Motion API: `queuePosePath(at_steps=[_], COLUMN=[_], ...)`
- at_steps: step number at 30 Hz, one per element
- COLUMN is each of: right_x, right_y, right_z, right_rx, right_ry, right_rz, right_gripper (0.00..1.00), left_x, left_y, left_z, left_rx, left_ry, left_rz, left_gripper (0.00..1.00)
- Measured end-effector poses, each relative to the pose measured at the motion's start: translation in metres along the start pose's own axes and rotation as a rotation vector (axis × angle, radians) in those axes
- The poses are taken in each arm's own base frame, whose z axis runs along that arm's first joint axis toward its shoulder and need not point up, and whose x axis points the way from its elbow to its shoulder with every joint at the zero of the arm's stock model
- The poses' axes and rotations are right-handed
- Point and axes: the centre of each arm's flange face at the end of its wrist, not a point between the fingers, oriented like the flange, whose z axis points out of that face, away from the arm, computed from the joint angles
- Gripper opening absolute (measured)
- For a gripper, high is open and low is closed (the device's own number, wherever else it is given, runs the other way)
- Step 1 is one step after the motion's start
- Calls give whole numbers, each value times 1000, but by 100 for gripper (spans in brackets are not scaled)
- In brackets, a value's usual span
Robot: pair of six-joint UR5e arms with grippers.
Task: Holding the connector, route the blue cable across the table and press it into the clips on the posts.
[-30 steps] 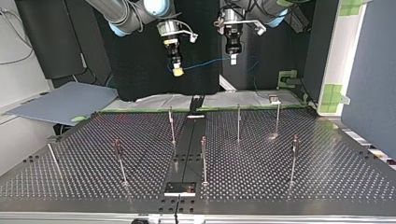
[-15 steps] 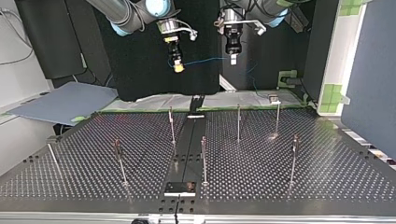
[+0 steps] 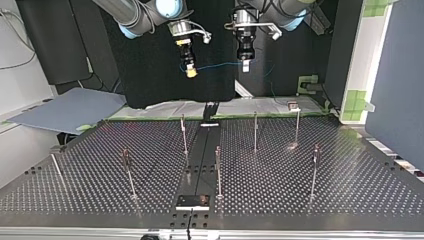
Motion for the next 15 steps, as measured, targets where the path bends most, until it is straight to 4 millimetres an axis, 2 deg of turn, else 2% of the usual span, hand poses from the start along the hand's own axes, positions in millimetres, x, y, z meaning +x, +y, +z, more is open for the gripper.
queuePosePath(at_steps=[5, 15], right_x=[0, 0], right_y=[0, 0], right_z=[0, 0], right_rx=[0, 0], right_ry=[0, 0], right_rz=[0, 0], right_gripper=[0, 0], left_x=[-9, -10], left_y=[-1, -1], left_z=[0, 0], left_rx=[1, 1], left_ry=[-6, -6], left_rz=[-5, -5], left_gripper=[0, 0])
